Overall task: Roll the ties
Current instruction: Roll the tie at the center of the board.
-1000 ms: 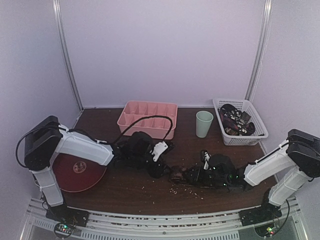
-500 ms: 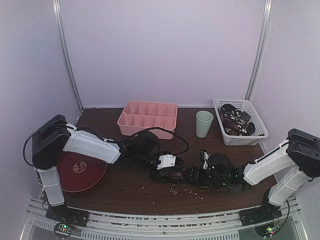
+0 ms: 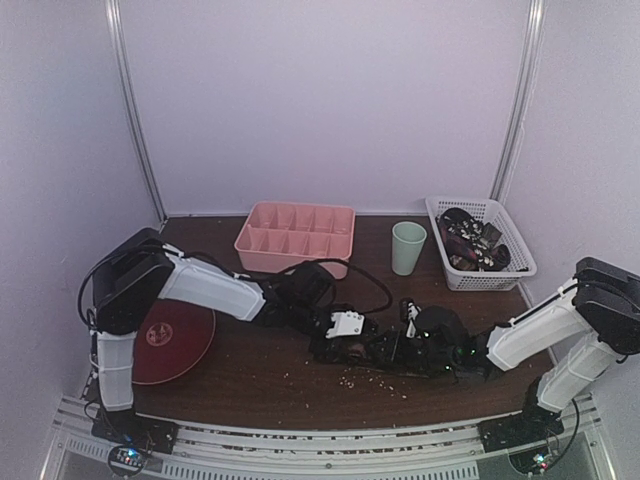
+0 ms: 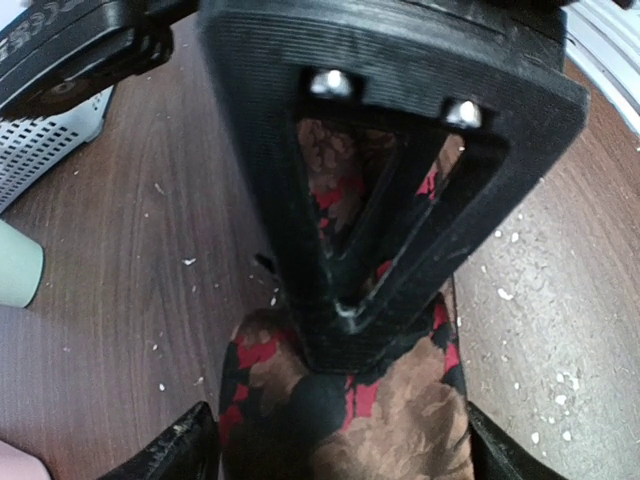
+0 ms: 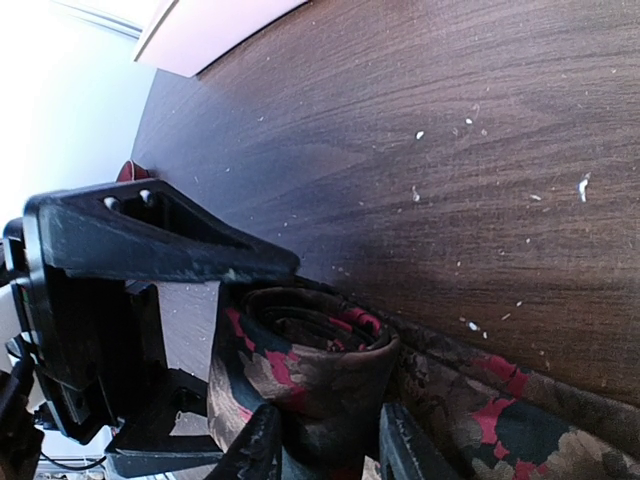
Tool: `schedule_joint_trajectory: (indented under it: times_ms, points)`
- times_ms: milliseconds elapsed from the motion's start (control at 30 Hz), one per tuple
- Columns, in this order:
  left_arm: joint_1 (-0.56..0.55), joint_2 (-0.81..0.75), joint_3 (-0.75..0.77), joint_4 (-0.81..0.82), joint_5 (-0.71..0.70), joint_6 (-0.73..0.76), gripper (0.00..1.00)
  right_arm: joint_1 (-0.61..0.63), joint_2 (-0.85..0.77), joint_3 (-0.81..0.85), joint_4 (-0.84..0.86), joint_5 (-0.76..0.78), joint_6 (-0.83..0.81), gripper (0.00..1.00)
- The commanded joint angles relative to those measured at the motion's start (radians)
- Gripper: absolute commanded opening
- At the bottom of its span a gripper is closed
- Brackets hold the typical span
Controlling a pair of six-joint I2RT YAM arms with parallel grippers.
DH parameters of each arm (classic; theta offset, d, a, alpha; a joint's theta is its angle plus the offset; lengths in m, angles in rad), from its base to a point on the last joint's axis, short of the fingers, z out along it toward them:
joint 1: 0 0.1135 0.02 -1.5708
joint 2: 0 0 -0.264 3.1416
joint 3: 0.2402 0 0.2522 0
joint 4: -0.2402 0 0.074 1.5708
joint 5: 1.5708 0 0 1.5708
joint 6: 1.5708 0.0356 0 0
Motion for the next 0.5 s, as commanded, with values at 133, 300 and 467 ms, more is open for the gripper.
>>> schedule_joint_trajectory:
  times_ms: [133,300,467]
  points:
    - [0.008,0.034,0.046,-0.131,0.132,0.11,0.58,-0.005,-0.012,0.01,-0.026,0.016,-0.013,0.36]
    - [0.007,0.029,0.041,-0.148,0.154,0.141,0.49,-0.007,-0.023,0.012,-0.022,0.008,-0.006,0.36]
    - [0.008,0.031,0.045,-0.15,0.18,0.163,0.49,-0.007,0.001,0.017,-0.006,-0.018,-0.003,0.33]
